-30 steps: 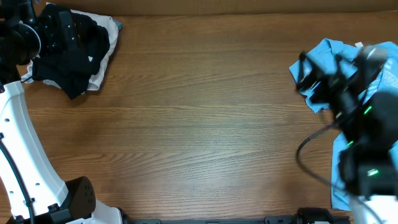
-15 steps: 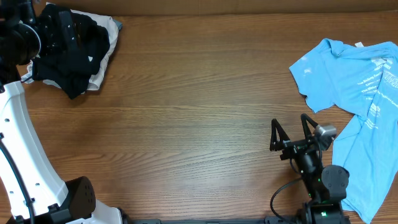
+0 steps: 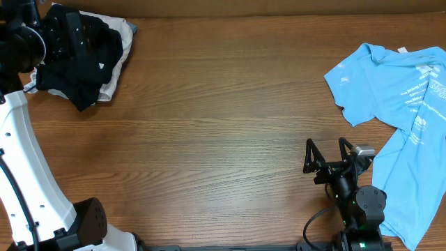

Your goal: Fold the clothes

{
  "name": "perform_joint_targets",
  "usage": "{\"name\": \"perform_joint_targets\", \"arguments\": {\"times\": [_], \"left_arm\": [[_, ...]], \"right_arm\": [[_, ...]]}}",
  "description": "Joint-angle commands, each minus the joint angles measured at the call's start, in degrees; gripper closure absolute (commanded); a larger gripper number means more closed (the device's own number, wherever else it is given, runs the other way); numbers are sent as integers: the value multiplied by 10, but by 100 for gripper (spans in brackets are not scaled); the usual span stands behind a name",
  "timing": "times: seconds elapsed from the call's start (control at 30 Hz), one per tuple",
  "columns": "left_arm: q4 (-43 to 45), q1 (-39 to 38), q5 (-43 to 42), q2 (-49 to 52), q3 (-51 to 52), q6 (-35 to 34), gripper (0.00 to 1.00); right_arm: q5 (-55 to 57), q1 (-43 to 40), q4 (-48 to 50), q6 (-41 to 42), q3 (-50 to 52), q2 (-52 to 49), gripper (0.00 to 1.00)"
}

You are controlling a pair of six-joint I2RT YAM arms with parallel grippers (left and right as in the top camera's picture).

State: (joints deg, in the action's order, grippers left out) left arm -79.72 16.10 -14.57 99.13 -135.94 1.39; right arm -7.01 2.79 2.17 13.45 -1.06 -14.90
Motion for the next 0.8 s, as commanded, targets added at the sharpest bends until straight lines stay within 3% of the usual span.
{"name": "perform_joint_targets", "arguments": {"times": [0.0, 0.1, 0.47, 0.77], "left_arm": [[1, -2, -3, 0, 1, -5, 0], [1, -2, -3, 0, 1, -5, 0], [1, -2, -3, 0, 1, -5, 0], [1, -2, -3, 0, 1, -5, 0]], "right_arm": [[10, 4, -29, 0, 6, 43, 0], [10, 4, -67, 0, 6, 73, 0], [10, 4, -64, 0, 6, 147, 0], [10, 4, -64, 0, 6, 147, 0]]}}
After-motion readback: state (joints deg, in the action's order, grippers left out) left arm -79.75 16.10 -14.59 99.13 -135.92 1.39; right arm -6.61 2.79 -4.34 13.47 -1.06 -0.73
